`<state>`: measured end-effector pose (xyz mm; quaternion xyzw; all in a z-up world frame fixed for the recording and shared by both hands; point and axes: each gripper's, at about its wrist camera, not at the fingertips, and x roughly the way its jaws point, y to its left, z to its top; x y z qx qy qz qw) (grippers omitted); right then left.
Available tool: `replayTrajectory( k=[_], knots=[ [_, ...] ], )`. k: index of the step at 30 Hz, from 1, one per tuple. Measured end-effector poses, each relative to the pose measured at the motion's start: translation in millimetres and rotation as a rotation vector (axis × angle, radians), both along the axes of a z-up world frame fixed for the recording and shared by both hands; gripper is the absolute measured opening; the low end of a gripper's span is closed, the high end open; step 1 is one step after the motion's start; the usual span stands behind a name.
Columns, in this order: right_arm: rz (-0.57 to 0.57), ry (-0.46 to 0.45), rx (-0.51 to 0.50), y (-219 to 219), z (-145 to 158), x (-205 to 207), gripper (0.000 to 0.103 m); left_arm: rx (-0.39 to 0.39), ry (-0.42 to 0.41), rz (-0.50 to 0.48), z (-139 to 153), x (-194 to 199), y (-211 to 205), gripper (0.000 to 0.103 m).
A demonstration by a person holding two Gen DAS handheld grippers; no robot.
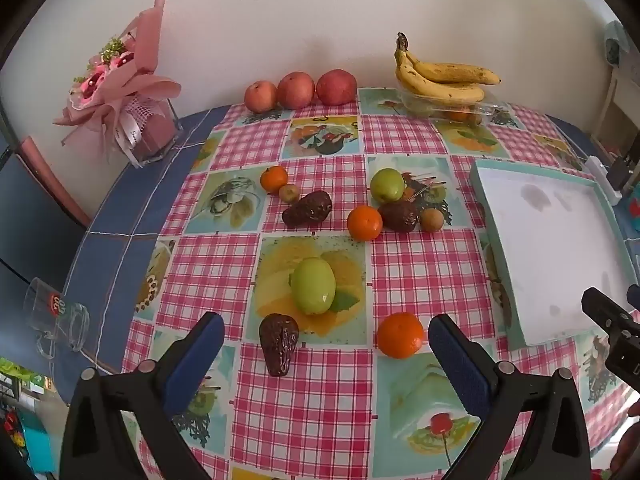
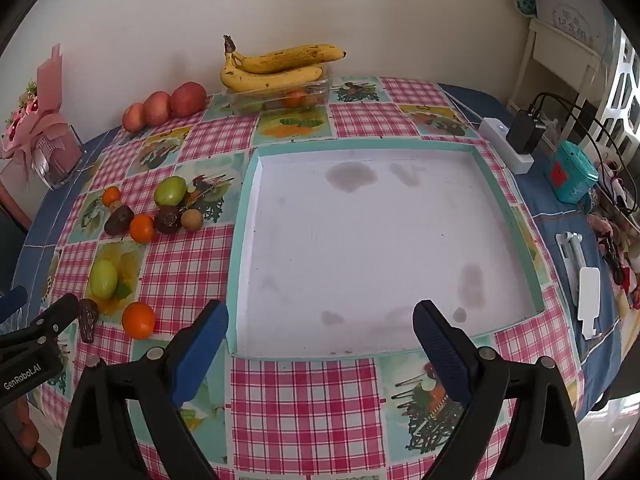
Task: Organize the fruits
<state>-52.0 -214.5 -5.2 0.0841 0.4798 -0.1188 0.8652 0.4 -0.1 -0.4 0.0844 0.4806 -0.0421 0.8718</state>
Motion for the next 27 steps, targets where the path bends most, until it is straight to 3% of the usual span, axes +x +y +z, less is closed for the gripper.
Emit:
replayTrajectory(
  k=[27],
  knots=[
    [0.000, 0.003, 0.004, 0.3, 0.2, 0.1, 0.094, 0.005, 0.005, -0.008, -0.8, -0.7, -5.4, 0.103]
  ],
)
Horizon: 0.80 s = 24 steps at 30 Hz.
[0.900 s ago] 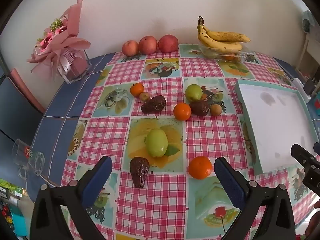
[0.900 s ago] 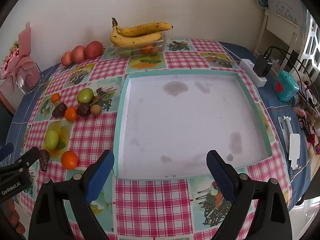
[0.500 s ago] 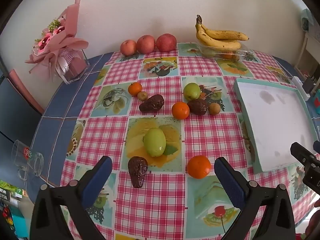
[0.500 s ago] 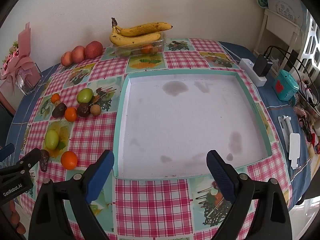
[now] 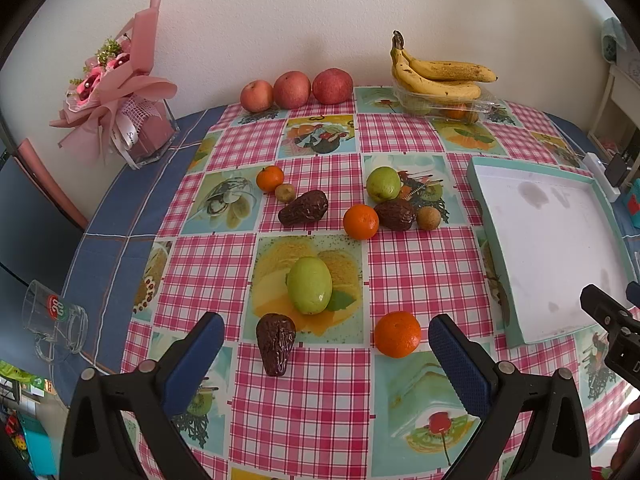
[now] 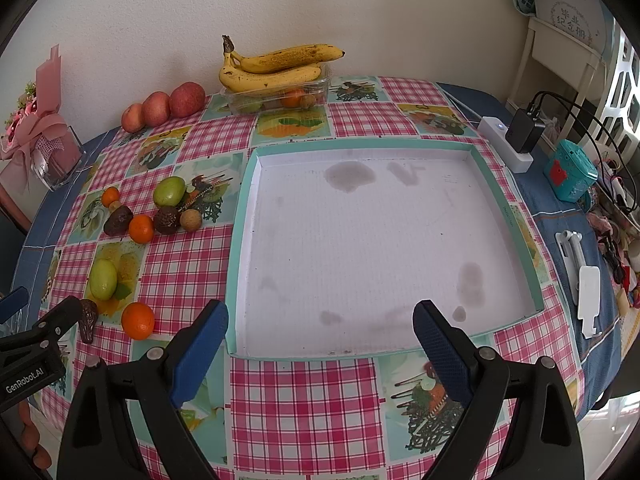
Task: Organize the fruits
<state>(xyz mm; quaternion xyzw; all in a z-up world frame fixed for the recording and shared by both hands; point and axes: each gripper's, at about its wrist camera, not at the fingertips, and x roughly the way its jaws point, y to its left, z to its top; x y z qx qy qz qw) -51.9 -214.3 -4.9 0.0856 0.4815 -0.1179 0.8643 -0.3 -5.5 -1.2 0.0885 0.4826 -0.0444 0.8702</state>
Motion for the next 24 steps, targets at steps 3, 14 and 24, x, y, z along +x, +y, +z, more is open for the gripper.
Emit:
replayTrajectory(
  k=[3, 14, 24],
  knots=[
    [0.000, 0.000, 0.000, 0.0, 0.0, 0.0, 0.094, 0.000, 0.000, -0.001, -0.1, -0.3, -0.1, 0.103],
    [0.000, 0.000, 0.000, -0.2, -0.6, -0.5, 0.094, -0.001, 0.000, -0.002, 0.5, -0.8, 0.1, 0.103],
    [0.000, 0.001, 0.000, -0.1, -0.4, -0.4, 0.094, -0.001, 0.000, -0.002, 1.7, 0.2, 1.2, 0.103]
  ],
)
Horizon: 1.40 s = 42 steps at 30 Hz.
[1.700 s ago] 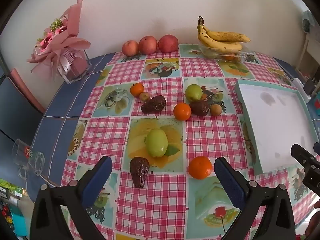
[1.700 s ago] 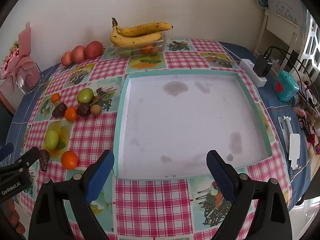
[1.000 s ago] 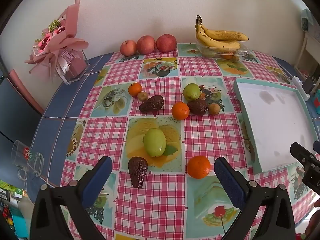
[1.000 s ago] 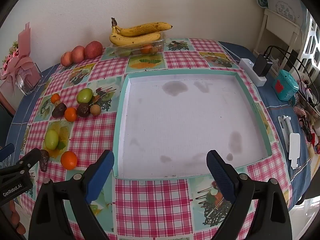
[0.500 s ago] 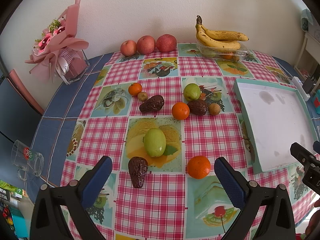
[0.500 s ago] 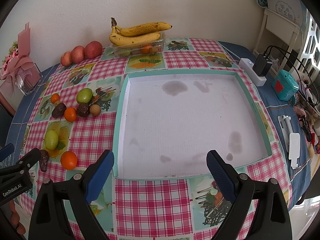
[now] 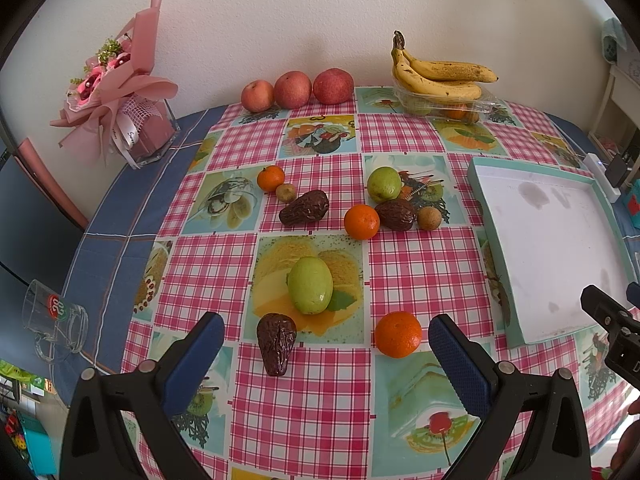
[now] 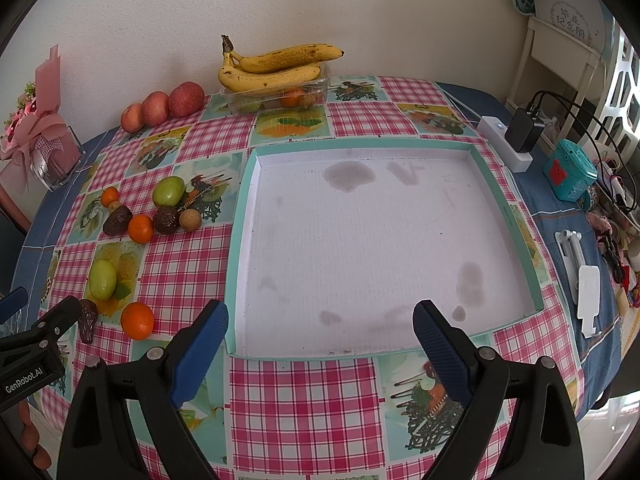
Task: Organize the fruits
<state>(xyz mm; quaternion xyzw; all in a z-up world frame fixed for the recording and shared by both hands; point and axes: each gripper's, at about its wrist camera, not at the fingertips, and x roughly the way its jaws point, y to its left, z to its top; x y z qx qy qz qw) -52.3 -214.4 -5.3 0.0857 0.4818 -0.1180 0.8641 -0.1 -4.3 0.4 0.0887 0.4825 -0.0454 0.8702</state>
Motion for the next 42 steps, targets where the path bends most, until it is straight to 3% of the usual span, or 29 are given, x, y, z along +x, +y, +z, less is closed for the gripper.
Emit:
replayTrajectory(
  k=[16, 23, 36, 42],
  knots=[
    [0.000, 0.001, 0.000, 0, 0, 0, 0.094, -0.011, 0.002, 0.004, -2, 1, 2, 0.103],
    [0.038, -0.018, 0.016, 8, 2, 2, 0.094, -0.032, 0.012, 0.077, -4, 6, 26, 0.103],
    [0.072, -0.017, -0.013, 21, 2, 12, 0.094, -0.120, 0.051, 0.119, -13, 10, 61, 0.103],
    [0.093, -0.042, 0.033, 34, 7, 22, 0.094, -0.161, 0.055, 0.120, -17, 12, 71, 0.103]
  ],
)
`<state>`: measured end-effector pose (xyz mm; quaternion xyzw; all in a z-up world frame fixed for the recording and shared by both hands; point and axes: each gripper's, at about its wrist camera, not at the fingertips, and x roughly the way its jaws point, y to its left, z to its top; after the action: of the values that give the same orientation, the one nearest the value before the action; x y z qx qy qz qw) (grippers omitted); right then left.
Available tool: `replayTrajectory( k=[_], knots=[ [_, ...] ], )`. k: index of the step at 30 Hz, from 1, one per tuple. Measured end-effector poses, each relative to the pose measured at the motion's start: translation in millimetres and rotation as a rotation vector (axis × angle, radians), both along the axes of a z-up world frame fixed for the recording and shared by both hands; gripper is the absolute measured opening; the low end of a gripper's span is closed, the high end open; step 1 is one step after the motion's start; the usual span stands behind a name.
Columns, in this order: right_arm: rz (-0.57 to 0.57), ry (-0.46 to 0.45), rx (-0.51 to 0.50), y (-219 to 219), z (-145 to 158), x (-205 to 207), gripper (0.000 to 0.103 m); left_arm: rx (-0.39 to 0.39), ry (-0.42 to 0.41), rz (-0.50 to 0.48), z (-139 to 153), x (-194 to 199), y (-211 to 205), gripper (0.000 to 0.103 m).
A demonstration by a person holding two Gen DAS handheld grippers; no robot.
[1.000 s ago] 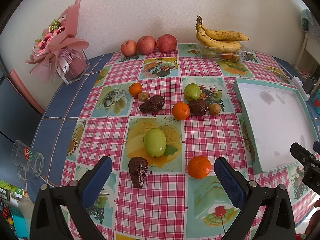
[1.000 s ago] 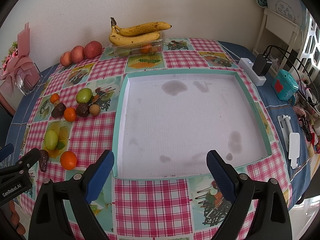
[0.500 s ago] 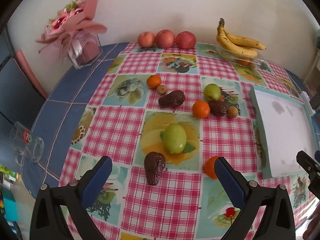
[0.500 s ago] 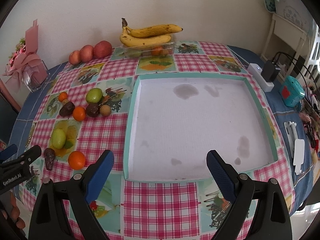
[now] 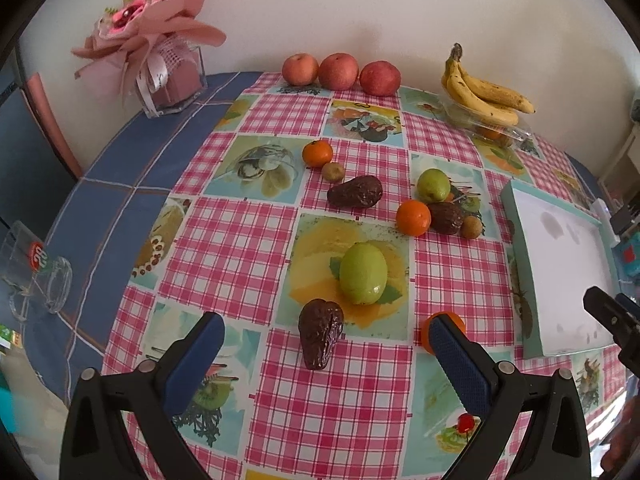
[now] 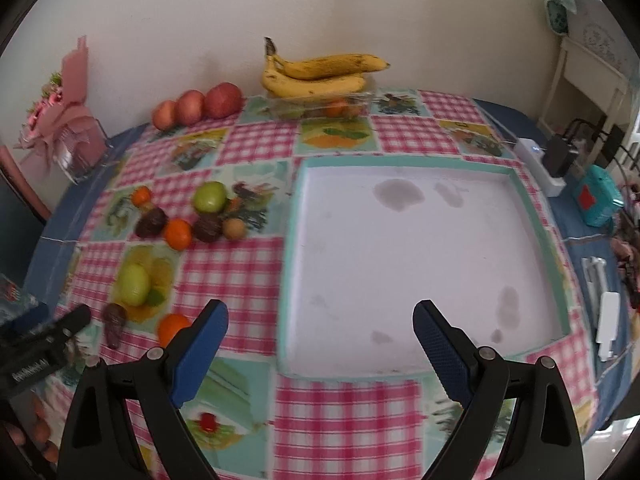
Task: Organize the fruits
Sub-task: 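Move left tool to the brown avocado while right tool approaches the mandarin, then close left tool on the brown avocado while right tool grasps the mandarin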
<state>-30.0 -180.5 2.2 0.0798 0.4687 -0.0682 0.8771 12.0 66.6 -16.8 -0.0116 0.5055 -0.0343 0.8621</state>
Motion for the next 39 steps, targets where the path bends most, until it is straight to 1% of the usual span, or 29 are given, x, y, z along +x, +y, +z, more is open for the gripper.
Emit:
replayTrajectory(
  k=[4, 6, 8, 10, 13, 15, 17, 18, 24, 26, 28, 30, 32, 33, 39],
  knots=[
    [0.060, -0.016, 0.050, 20, 5, 11, 0.092, -0.035, 0.003, 0.004, -4, 1, 7, 0.103],
    [0.087, -0.020, 0.060, 31, 5, 15, 0.089, -0.058, 0.009, 0.024, -6, 2, 13, 0.103],
    [0.118, -0.014, 0.089, 41, 4, 21, 0.076, -0.097, 0.030, 0.046, -10, 4, 20, 0.102],
    [0.143, 0.011, 0.121, 52, -1, 30, 0.075, -0.125, 0.045, 0.058, -15, 5, 26, 0.100],
    [0.180, 0.055, 0.154, 64, -12, 38, 0.069, -0.164, 0.079, 0.069, -26, 9, 31, 0.088],
    [0.195, 0.095, 0.167, 71, -22, 42, 0.065, -0.185, 0.104, 0.083, -33, 11, 34, 0.088],
    [0.207, 0.140, 0.181, 75, -33, 46, 0.057, -0.192, 0.112, 0.092, -36, 12, 35, 0.081],
    [0.215, 0.166, 0.195, 78, -39, 48, 0.056, -0.200, 0.119, 0.094, -38, 13, 36, 0.079],
    [0.245, 0.239, 0.225, 90, -58, 55, 0.051, -0.243, 0.154, 0.091, -49, 18, 35, 0.066],
    [0.255, 0.254, 0.227, 93, -61, 56, 0.047, -0.258, 0.162, 0.097, -51, 20, 36, 0.061],
    [0.263, 0.262, 0.223, 96, -64, 56, 0.046, -0.272, 0.166, 0.104, -53, 20, 37, 0.061],
    [0.270, 0.271, 0.224, 99, -68, 57, 0.045, -0.280, 0.169, 0.106, -54, 21, 37, 0.058],
    [0.273, 0.276, 0.222, 101, -69, 59, 0.043, -0.293, 0.174, 0.106, -55, 21, 37, 0.054],
    [0.275, 0.279, 0.219, 102, -70, 59, 0.043, -0.298, 0.178, 0.106, -56, 21, 37, 0.053],
    [0.281, 0.299, 0.233, 105, -77, 63, 0.042, -0.315, 0.182, 0.107, -59, 23, 36, 0.041]
  ],
)
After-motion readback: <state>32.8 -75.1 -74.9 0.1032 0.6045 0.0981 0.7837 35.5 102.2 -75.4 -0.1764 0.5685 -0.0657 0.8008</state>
